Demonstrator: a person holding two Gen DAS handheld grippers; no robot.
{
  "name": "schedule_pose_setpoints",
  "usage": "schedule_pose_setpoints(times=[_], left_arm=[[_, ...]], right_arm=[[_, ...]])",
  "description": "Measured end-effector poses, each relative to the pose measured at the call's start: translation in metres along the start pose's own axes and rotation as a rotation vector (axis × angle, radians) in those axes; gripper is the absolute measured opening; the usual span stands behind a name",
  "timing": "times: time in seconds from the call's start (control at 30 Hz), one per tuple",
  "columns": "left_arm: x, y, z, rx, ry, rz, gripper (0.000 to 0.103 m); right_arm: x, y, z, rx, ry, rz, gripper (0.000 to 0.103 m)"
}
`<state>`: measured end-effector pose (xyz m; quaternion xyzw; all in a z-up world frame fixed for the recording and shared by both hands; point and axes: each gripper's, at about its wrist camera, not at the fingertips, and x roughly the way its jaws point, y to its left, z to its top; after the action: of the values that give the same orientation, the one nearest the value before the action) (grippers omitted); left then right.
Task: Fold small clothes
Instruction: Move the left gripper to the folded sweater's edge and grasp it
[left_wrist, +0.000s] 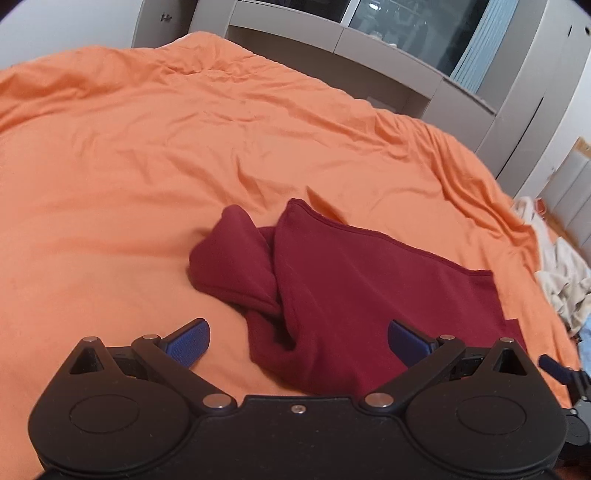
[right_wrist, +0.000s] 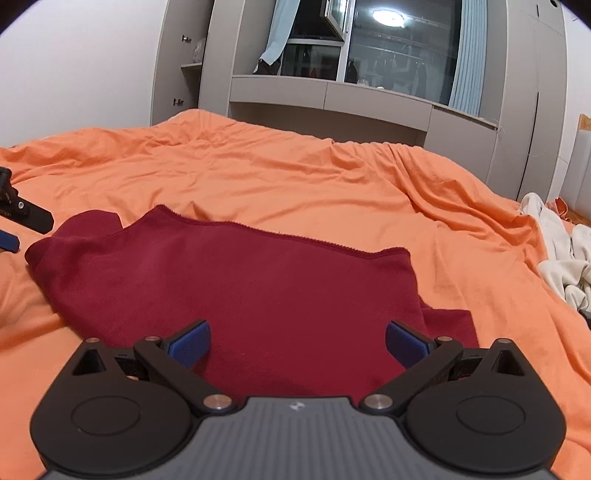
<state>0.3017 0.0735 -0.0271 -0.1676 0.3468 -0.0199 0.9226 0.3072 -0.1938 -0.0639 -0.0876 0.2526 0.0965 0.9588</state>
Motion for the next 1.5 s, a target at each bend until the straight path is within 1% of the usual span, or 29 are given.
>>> schedule_pose_setpoints(times=[0.1,0.17,0.3,0.4,0.6,1.2,1.27,1.4,1.5], left_arm=[[0.004,0.005,-0.006,-0.029,-0.009,-0.019,0.102],[0.007,0.008,-0.008,-0.046,-0.007,-0.017,0.102],[0.009,0.004,-0.012,-0.02,-0.006,-0.015,0.102],[0.013,0.001,-0.013,-0.003,0.005,-0.014,0.102],[0.015,0.001,-0.013,0.005,0.013,-0.007,0.102],[0.02,-0.005,-0.017,0.045,0.026,0.018,0.102],[0.02,-0.005,-0.018,0.04,0.031,-0.003,0.102],[0.019,-0.002,-0.021,-0.025,0.04,-0.109,0.102],[0.02,-0.005,-0.027,-0.052,0.041,-0.133,0.102]], right_arm=[[0.005,0.008,-0.003,-0.019,0.007,0.012,0.103],[0.011,0.014,-0.008,-0.042,0.021,-0.002,0.103],[0.028,0.023,-0.023,-0.079,0.073,-0.009,0.103],[0.029,0.028,-0.026,-0.094,0.069,-0.018,0.103],[0.031,0.022,-0.03,-0.064,0.076,0.004,0.103],[0.031,0.02,-0.031,-0.058,0.074,0.009,0.103],[0.031,0.02,-0.031,-0.059,0.074,0.009,0.103],[0.031,0.019,-0.031,-0.059,0.074,0.009,0.103],[0.031,0.019,-0.031,-0.058,0.074,0.009,0.103]])
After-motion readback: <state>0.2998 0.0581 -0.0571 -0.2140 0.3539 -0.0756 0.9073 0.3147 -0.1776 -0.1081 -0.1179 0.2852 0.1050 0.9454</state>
